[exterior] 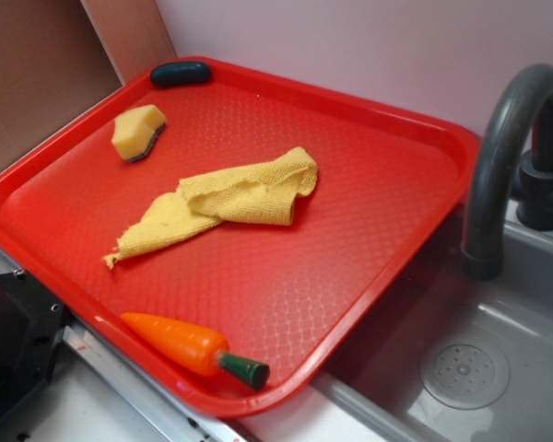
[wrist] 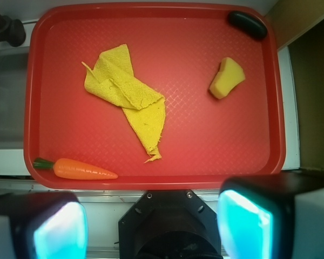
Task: Grab the green sponge.
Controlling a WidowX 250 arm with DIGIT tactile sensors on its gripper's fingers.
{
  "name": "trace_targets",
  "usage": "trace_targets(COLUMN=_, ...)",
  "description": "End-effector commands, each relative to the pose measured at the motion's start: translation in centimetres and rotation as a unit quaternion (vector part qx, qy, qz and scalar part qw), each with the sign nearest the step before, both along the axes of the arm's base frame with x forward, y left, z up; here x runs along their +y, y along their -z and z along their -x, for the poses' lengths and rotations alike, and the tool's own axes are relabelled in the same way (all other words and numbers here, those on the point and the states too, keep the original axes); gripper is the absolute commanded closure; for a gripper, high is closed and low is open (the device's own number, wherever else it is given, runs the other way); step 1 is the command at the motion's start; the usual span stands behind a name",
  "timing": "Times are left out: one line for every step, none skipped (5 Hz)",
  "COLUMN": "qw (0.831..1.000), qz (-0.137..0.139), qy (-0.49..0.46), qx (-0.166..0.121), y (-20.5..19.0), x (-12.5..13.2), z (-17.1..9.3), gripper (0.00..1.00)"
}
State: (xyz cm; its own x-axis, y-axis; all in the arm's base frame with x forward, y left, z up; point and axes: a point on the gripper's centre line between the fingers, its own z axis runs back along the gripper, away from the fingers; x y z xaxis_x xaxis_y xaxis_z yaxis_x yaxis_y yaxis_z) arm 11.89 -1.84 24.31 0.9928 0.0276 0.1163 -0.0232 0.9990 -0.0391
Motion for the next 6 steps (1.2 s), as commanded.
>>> trace_targets(qw=1.000, qz=0.000, qy=0.000, qx=0.000, y=0.0, x=0.0, z=0.0, gripper=0.00)
trace_targets(qw=0.992, qz=0.019, qy=-0.124, qx=-0.023, y=0.9, x=2.9, z=-1.6, gripper=0.00)
trace_targets(qw=0.968, qz=0.011, qy=-0.246, qx=-0.041, y=2.6, x=5.7, z=-4.2, gripper=0.00)
trace_targets(qw=0.928, qz=-0.018, qy=-0.364, qx=-0.075, y=4.5, x=7.7, z=-5.0, gripper=0.00)
trace_targets(qw=0.871, qz=-0.062, qy=-0.474, qx=-0.113, y=6.7, x=9.7, z=-5.7, gripper=0.00)
trace_targets(qw=0.830, qz=-0.089, qy=-0.527, qx=-0.156, y=9.2, x=10.6, z=-7.3, gripper=0.00)
